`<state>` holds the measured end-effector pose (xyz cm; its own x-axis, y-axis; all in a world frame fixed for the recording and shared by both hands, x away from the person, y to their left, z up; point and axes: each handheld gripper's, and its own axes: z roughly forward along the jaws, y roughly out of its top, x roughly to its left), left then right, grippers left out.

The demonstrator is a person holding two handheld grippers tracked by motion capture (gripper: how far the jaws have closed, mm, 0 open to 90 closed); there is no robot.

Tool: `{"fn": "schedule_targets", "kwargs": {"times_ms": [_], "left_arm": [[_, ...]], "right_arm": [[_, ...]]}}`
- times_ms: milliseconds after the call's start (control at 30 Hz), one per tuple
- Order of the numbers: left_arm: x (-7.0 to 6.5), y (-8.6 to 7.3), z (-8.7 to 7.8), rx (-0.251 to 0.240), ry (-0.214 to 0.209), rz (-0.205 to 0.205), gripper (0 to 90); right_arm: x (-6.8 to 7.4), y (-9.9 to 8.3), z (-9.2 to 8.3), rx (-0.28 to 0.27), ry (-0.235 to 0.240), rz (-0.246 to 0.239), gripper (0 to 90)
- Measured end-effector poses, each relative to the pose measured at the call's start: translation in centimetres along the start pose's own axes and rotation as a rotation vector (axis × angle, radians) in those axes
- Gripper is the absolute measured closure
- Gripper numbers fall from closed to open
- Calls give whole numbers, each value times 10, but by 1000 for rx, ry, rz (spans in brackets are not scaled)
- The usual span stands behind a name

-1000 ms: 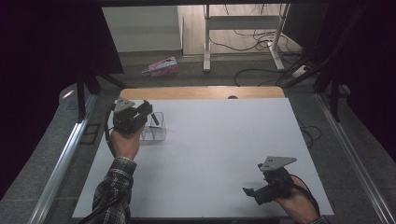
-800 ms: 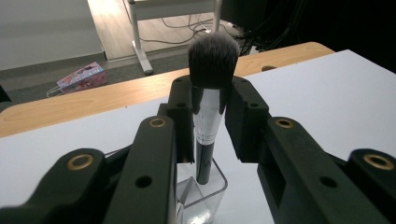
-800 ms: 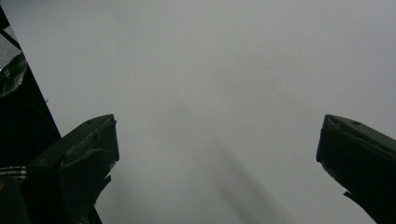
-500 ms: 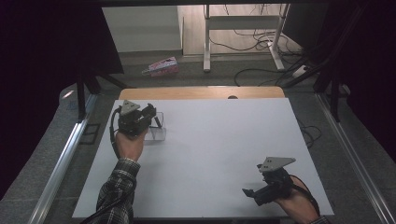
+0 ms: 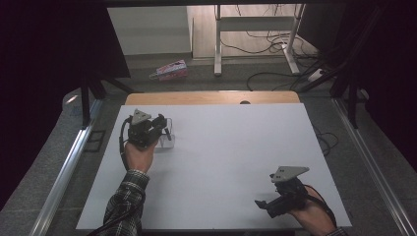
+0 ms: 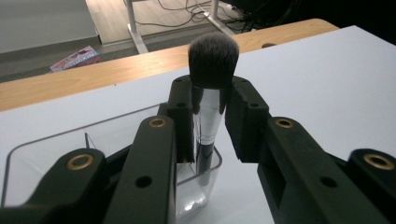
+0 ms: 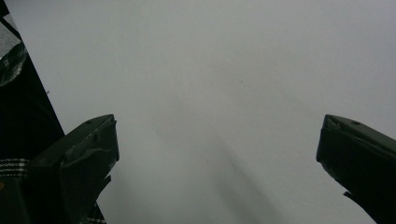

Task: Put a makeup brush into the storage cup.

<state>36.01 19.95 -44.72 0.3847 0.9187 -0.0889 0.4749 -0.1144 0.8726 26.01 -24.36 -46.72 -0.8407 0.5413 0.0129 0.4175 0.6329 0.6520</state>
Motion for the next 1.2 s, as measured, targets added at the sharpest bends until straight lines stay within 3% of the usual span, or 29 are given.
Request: {"fn": "schedule_targets", "kwargs": {"times_ms": [267,400,500,667,967,1200], "left_arm": [[-1,-4,3,9,5,10,704],[-3,0,2,9,6,30,422],[-4,3,2,14,-10,34,295],[-4,6,3,36,-26,39,159],[-5,5,1,64,-43,53,82],[-6,3,-5,66,-62,56,50]], "right_arm": [[-2,0,-2,-18,-16,18,0],[-4,-1,-3,-34,-27,34,0],[-6,-1,-4,-46,-31,51,0],[-7,-2,-5,-51,-37,58,0],[-8,-2,-4,-46,-48,60,0],[-10,-3,-4,-54,-84,84,0]]}}
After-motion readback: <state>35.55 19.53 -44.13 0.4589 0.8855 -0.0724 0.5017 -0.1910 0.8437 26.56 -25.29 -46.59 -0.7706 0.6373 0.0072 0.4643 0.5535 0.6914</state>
